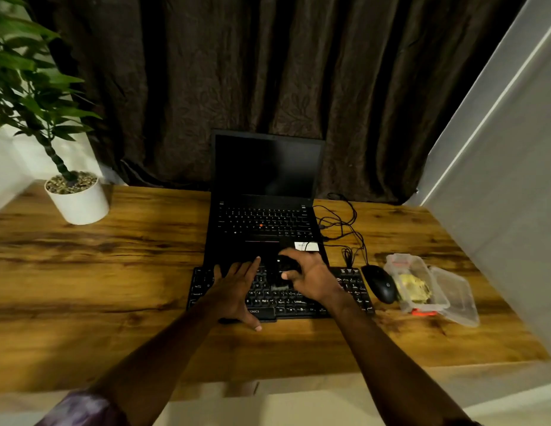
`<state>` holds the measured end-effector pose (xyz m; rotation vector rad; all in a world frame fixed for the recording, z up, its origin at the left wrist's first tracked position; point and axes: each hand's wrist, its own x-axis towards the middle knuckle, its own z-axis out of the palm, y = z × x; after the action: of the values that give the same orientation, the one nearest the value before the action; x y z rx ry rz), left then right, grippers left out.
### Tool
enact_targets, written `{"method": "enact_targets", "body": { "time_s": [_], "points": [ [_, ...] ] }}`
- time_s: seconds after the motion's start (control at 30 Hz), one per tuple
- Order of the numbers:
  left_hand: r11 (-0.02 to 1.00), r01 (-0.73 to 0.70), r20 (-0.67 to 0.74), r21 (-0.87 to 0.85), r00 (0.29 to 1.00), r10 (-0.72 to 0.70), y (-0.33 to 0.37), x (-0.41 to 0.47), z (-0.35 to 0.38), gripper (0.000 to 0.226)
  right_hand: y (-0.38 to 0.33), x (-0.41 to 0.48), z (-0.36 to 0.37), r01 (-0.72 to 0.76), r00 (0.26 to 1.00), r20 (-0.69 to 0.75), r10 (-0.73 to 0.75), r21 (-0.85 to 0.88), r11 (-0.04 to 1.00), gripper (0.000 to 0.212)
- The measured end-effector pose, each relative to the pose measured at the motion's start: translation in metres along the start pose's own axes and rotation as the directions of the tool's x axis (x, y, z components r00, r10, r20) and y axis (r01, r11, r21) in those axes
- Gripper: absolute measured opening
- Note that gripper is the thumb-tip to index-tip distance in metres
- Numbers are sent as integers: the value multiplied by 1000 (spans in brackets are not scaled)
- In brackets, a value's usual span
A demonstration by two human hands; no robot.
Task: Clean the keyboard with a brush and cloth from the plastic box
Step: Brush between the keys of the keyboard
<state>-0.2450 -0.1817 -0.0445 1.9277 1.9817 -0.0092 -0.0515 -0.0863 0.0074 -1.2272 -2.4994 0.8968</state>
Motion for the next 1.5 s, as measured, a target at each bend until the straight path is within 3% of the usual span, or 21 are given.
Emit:
{"method": "enact_targets", "body": {
  "time_s": [0.27, 0.53, 0.77, 0.9, 1.0, 1.17, 1.5],
  "points": [
    [999, -19, -19, -27, 1000, 19, -4, 1, 4, 159, 45, -9, -24, -134, 989, -71, 131, -45, 990, 56],
    [1000, -6, -18, -17, 1000, 5, -3, 1, 3, 158, 18, 7, 7, -43, 999, 12, 42, 25, 999, 53],
    [999, -38, -3, -17, 999, 38, -5, -3, -2, 158, 46, -15, -29, -138, 988, -62, 138, 6, 990, 53],
    [997, -74, 30, 20, 997, 74, -12, -3, -7, 159, 65, -19, -35, -111, 989, -93, 111, 0, 994, 55],
    [994, -103, 32, 22, 994, 103, -16, -3, -7, 160, 45, -16, -26, -143, 987, -78, 143, 6, 990, 62],
    [992, -126, 49, 26, 991, 125, -21, -3, -8, 160, 13, -5, -2, -72, 997, -15, 72, 40, 997, 50],
    [985, -149, 74, 91, 987, 142, -47, -14, -17, 160, 52, -38, -37, -161, 971, -164, 171, 77, 984, 55]
  ]
}}
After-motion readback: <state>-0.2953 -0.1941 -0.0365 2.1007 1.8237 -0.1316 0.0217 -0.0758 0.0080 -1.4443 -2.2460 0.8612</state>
